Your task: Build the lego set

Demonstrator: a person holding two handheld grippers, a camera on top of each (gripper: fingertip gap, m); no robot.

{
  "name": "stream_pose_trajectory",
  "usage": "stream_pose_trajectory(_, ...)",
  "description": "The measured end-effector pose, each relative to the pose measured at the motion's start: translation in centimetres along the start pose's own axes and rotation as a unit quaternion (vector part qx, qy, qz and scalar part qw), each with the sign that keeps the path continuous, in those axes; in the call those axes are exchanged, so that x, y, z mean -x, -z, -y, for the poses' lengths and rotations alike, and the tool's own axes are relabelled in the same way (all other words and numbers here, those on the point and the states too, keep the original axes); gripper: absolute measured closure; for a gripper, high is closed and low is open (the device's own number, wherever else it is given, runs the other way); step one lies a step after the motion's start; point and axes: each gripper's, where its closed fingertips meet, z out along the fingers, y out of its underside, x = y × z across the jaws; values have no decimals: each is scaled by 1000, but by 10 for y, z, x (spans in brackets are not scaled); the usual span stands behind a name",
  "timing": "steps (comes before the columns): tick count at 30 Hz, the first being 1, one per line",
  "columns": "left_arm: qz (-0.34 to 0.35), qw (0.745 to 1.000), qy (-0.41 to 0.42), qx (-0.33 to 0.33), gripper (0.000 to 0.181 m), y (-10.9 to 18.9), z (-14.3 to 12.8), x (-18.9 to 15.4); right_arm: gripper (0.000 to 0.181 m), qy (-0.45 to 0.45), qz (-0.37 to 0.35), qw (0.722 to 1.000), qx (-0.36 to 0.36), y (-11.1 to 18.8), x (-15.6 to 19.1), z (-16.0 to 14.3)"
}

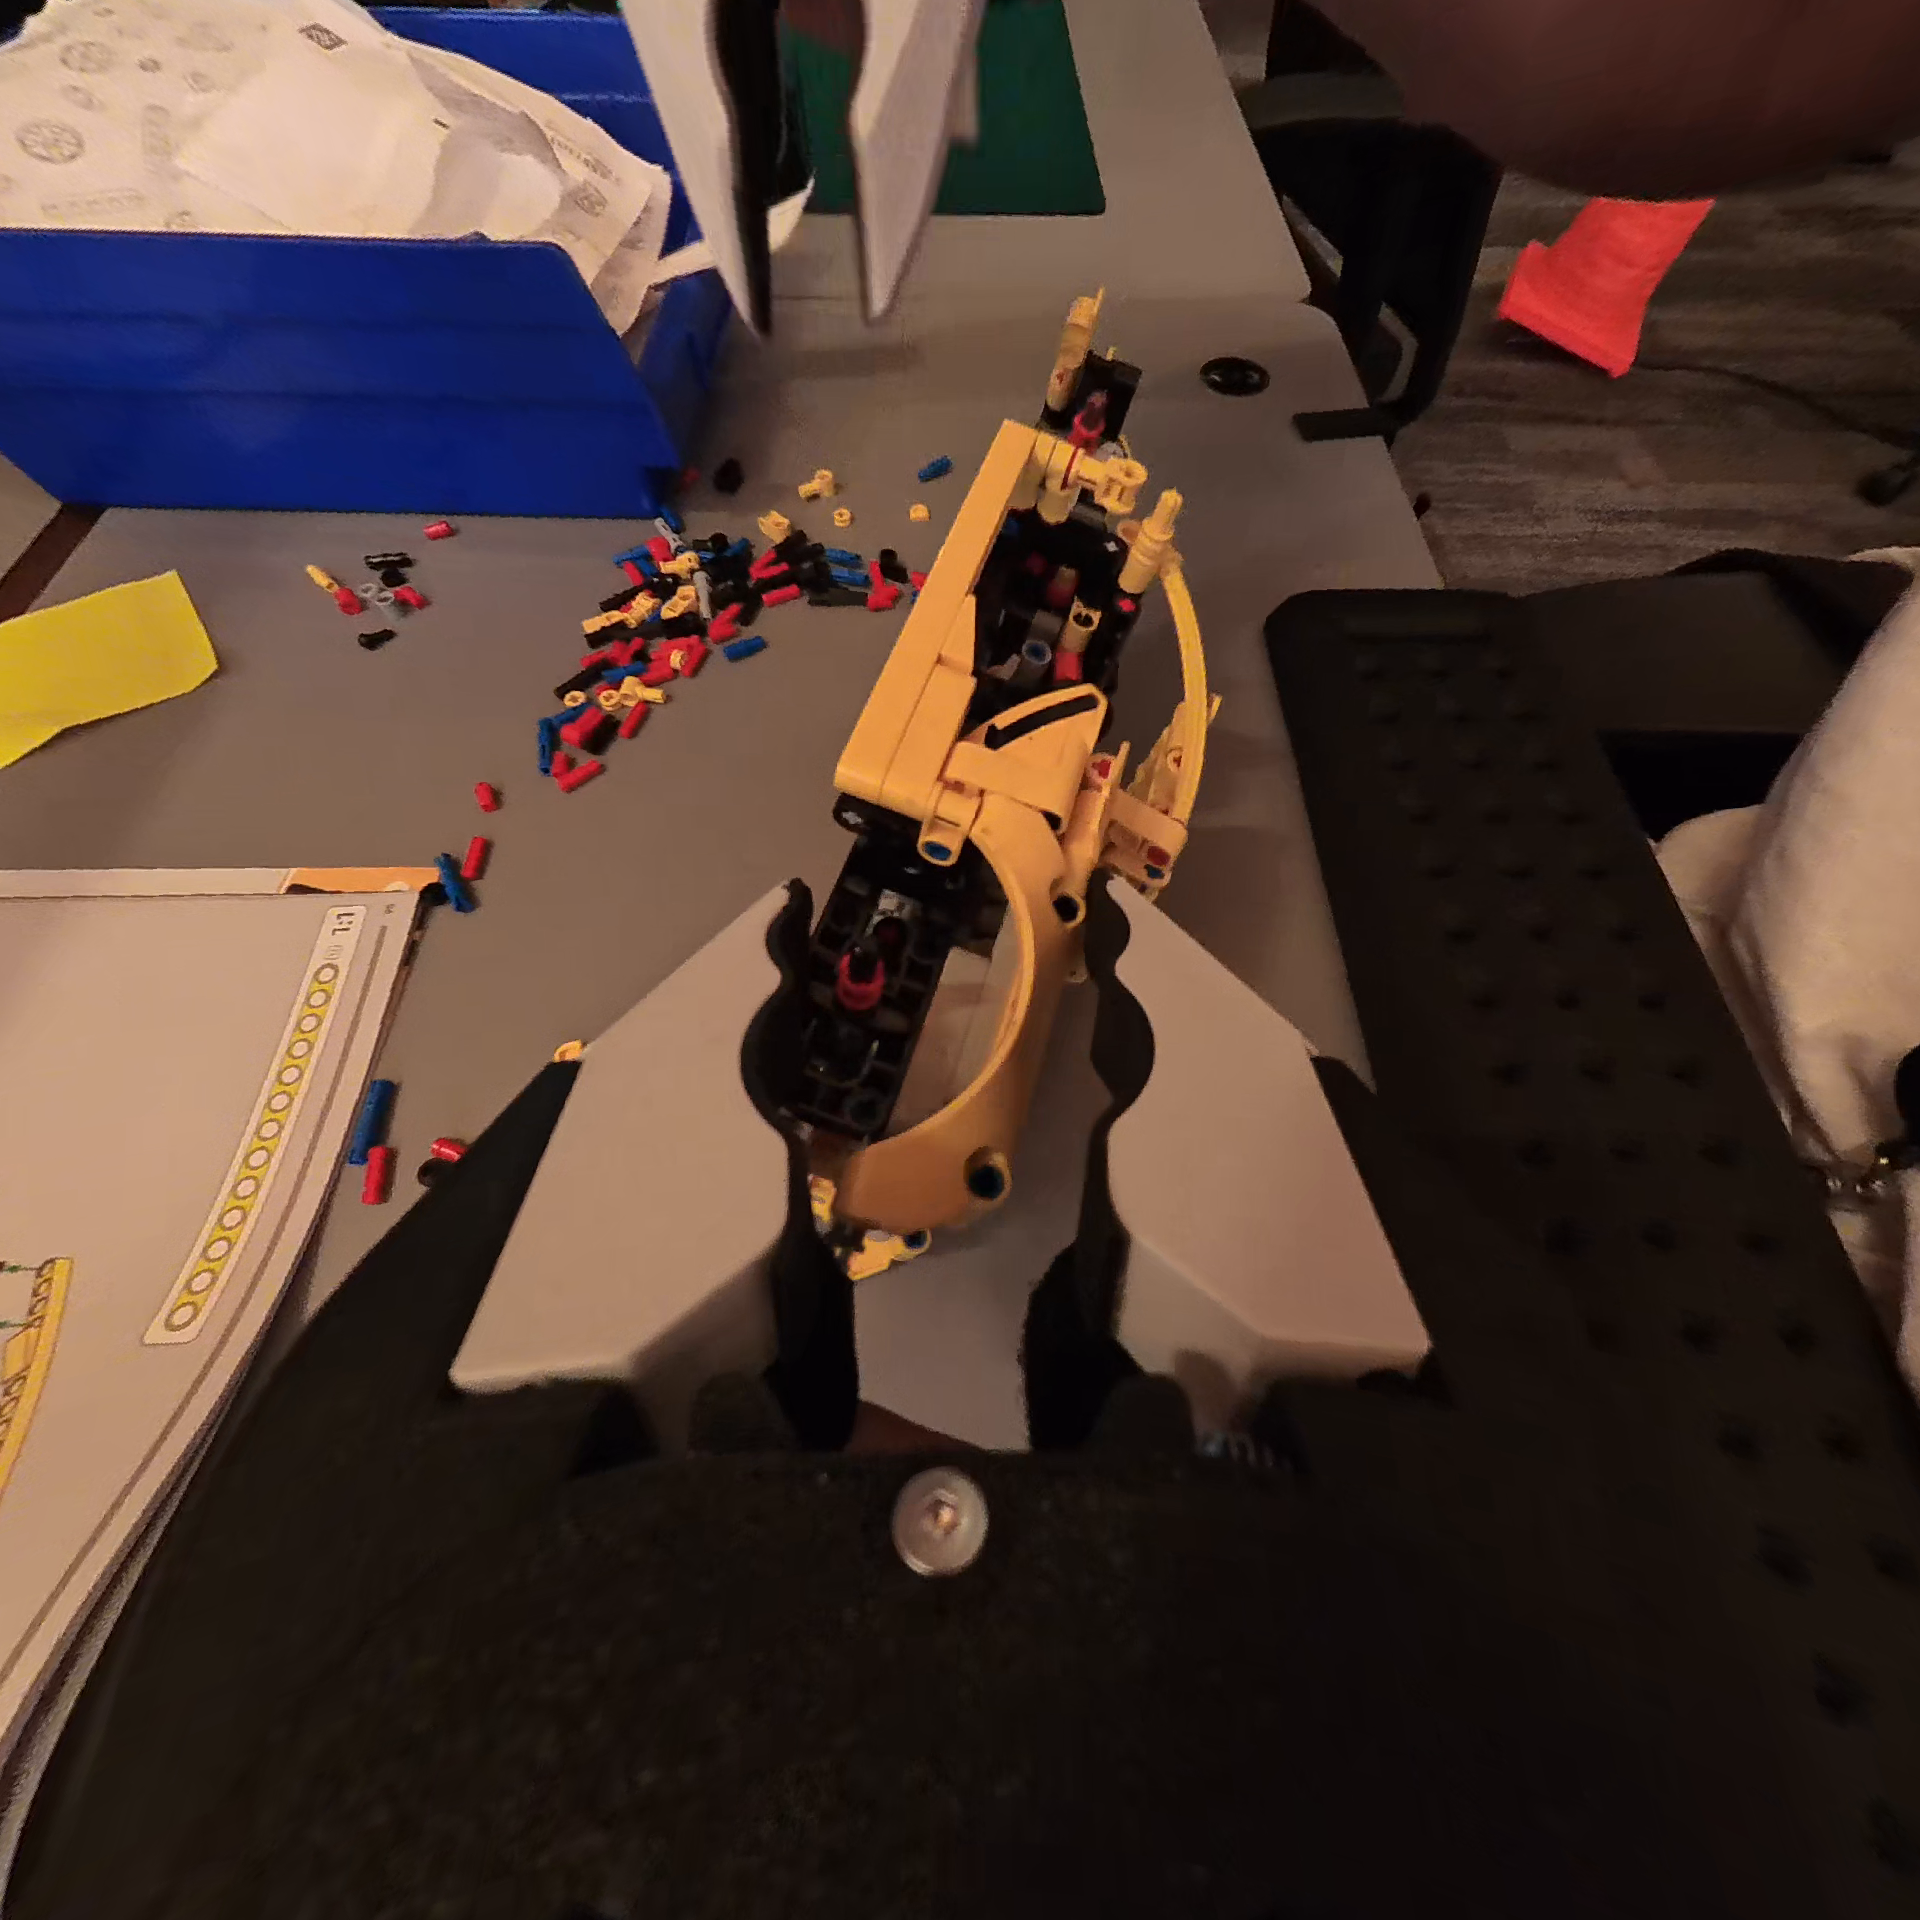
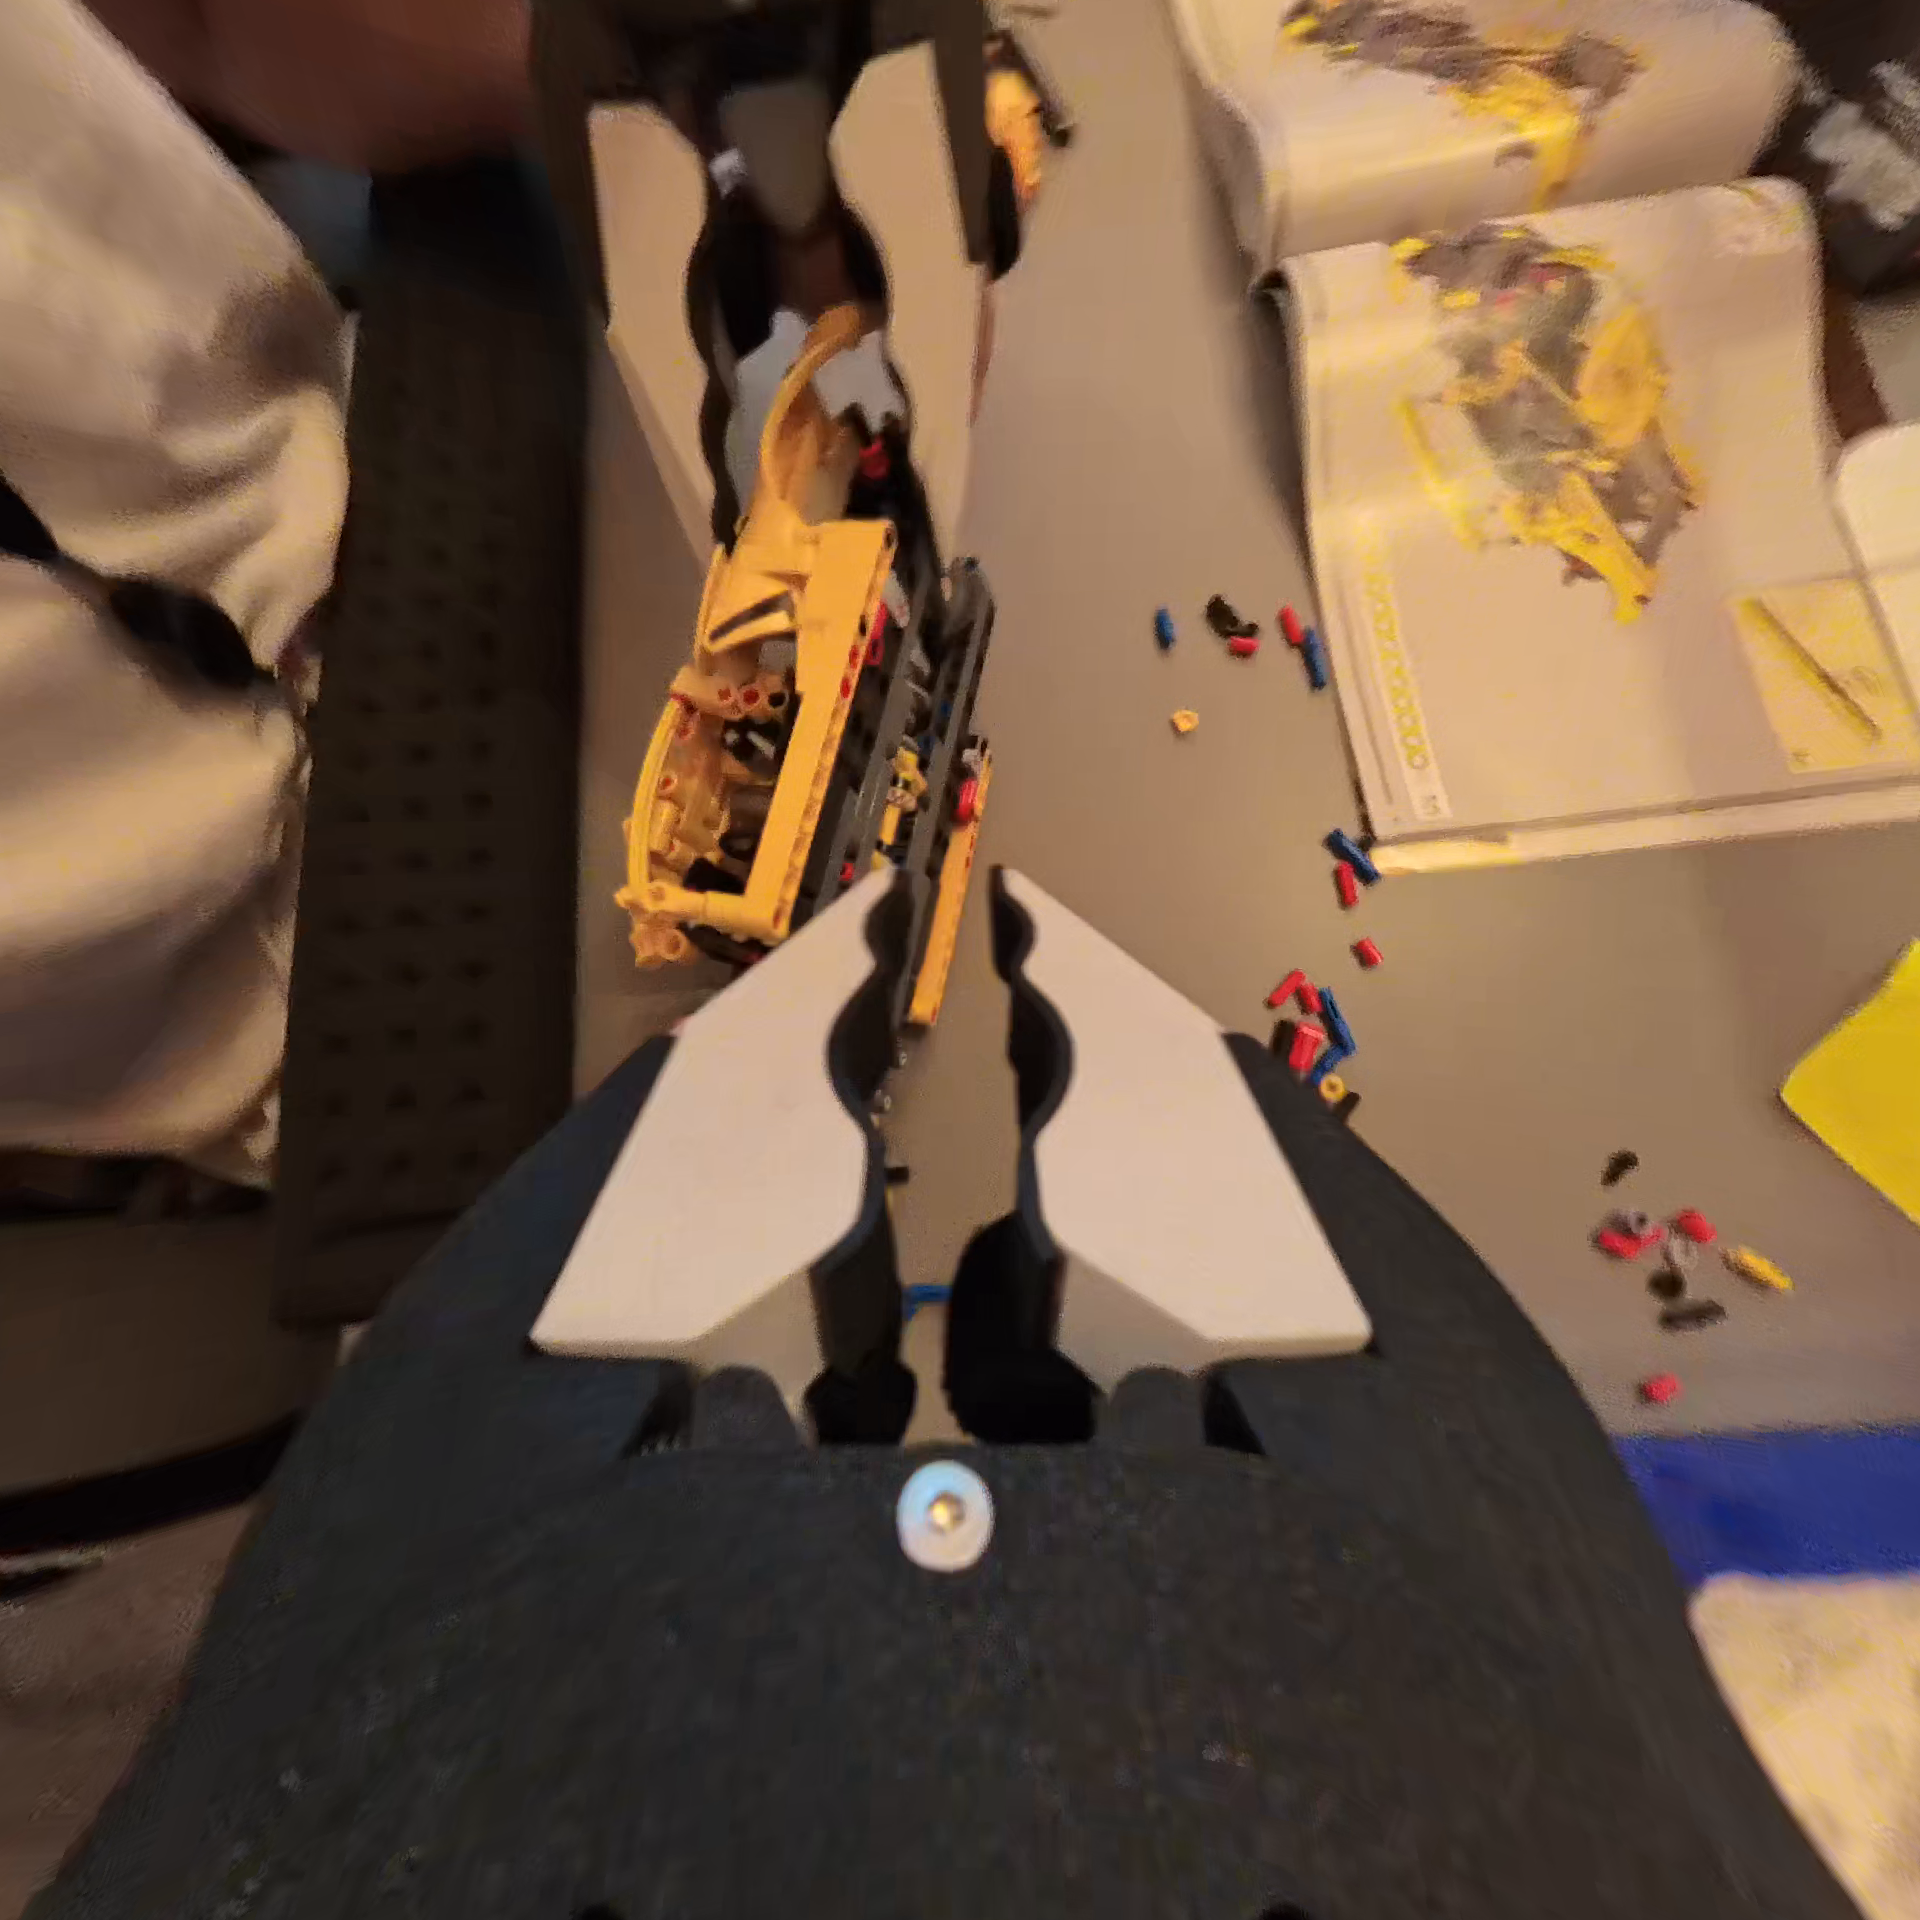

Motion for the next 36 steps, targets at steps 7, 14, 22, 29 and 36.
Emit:
stream_pose_trajectory(7, -1, 1000, 19, -10, 129, 0, 0, 4, 124, -73, -83, 994, -8, -6, 37, -6)
stream_pose_trajectory(14, -3, 1000, 23, -11, 129, 1, 0, 5, 140, -70, -122, 989, -51, -18, 39, -10)
stream_pose_trajectory(22, -2, 1000, 27, -10, 130, 0, 0, 6, 141, -50, -93, 993, -57, -21, 36, -15)
stream_pose_trajectory(29, -3, 1000, 28, -12, 130, 0, -1, 6, 146, -31, -83, 991, -97, -19, 34, -14)
stream_pose_trajectory(36, -13, 999, 33, -22, 130, -1, -1, 7, 148, 44, -67, 984, -161, -18, 35, -9)
